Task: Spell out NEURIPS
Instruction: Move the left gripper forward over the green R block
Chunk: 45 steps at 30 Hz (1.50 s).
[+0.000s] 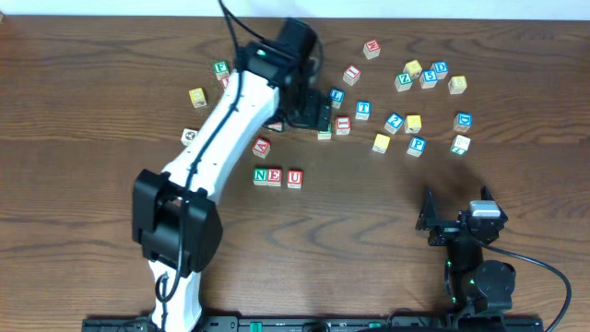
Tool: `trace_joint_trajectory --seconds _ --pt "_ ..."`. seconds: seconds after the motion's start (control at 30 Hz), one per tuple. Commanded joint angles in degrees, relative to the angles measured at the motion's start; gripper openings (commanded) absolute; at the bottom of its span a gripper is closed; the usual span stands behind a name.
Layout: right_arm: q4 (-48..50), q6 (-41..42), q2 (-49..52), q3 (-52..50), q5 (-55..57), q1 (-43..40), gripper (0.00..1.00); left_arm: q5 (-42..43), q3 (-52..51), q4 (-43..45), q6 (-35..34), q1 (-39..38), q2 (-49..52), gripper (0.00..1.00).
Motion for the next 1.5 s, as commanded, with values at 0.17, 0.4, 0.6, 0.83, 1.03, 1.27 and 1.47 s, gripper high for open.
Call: trace_joint_trajectory --seconds 0.17,0.4,0.6,0.83,1.03,1.27,1.47 --pt "-0.22 -0.46 -0.09 -0.09 -0.09 -0.42 0.99 -0.96 1.22 3.48 -3.93 -3.41 5.97 0.96" --pt "-0.22 -0.46 -0.09 -0.09 -0.11 -0.42 0.99 -2.6 1.31 6.99 -8.02 -3.5 8.2 0.96" --pt "-0.22 -0.46 -0.09 -0.09 -0.11 -0.42 0.99 -8.39 1.31 8.28 -10.38 -3.56 8.63 0.96" --pt "-0.22 -0.46 -0.09 -0.09 -0.11 -0.42 0.99 -9.38 1.31 9.14 -11.23 -3.78 12.46 0.96" --pt "-0.22 -0.46 -0.09 -0.09 -0.11 -0.42 0.99 -9.18 1.31 10.12 -11.45 -3.87 13.64 0.96" --pt "-0.22 -0.46 -0.09 -0.09 -0.11 -0.42 0.99 -9.25 1.27 11.47 -11.43 -3.87 14.51 0.96" --pt "-0.22 -0.46 -0.09 -0.09 -0.11 -0.42 0.99 -9.22 1.27 11.47 -11.43 -3.87 16.0 0.96"
